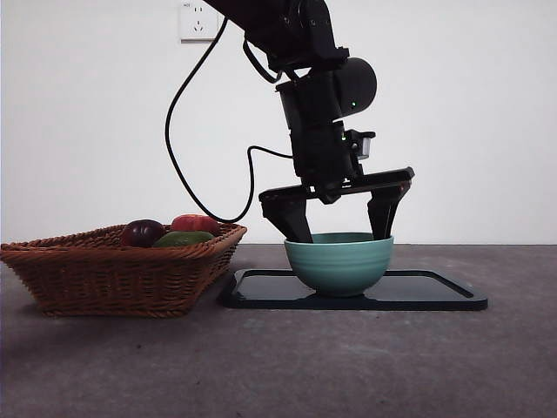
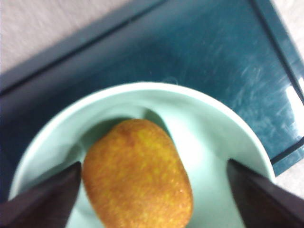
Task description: Pick up the wifruite, put it on the bowl, pick up the plate, put it on desk
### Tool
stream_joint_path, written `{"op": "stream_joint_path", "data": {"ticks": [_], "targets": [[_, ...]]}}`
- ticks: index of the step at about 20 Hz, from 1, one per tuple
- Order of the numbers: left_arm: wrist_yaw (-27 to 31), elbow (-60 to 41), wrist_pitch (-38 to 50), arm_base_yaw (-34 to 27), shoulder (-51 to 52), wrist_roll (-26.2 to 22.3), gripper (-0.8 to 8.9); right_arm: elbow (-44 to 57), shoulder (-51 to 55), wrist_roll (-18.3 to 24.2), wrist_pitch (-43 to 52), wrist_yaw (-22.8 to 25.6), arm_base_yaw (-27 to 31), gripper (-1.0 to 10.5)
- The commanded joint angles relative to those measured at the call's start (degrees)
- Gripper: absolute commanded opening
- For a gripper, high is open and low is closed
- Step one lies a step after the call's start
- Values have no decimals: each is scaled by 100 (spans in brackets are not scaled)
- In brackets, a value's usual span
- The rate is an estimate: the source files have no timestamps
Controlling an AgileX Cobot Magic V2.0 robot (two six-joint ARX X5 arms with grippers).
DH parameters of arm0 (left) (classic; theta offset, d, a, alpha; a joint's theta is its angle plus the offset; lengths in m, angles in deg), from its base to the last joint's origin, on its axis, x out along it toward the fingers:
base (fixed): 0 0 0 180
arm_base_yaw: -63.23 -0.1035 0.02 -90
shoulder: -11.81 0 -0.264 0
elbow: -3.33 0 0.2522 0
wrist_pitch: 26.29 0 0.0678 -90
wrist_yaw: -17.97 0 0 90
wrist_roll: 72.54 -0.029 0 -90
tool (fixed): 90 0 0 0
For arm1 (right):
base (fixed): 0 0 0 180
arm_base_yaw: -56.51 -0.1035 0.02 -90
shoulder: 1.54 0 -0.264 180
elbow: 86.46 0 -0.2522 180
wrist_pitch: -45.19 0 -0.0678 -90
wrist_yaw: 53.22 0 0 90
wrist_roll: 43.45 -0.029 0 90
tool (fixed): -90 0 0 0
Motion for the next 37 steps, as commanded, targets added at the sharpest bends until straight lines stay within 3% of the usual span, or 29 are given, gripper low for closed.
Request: {"op": "stream_joint_path", "data": {"ticks": [1, 4, 13, 22, 27, 32, 37], "targets": [[31, 179, -9, 96, -236, -87, 359, -52, -15, -57, -417, -2, -20, 511], [31, 179, 0, 127, -245, -85, 241, -55, -15, -59, -417, -2, -20, 511], [31, 721, -428, 125, -245, -109, 241, -55, -15, -57, -417, -2, -20, 511], [83, 2736, -2568, 129, -245, -308, 240, -55, -15, -55, -417, -4, -20, 511], [118, 2824, -2649, 129, 219, -553, 241, -52, -15, -55, -417, 4, -20, 511], [116, 2177, -2695, 111, 1255, -553, 241, -55, -15, -59, -417, 2, -20, 511], [120, -463, -2695, -153, 3187, -555, 241, -55, -15, -76, -417, 2, -20, 511]]}}
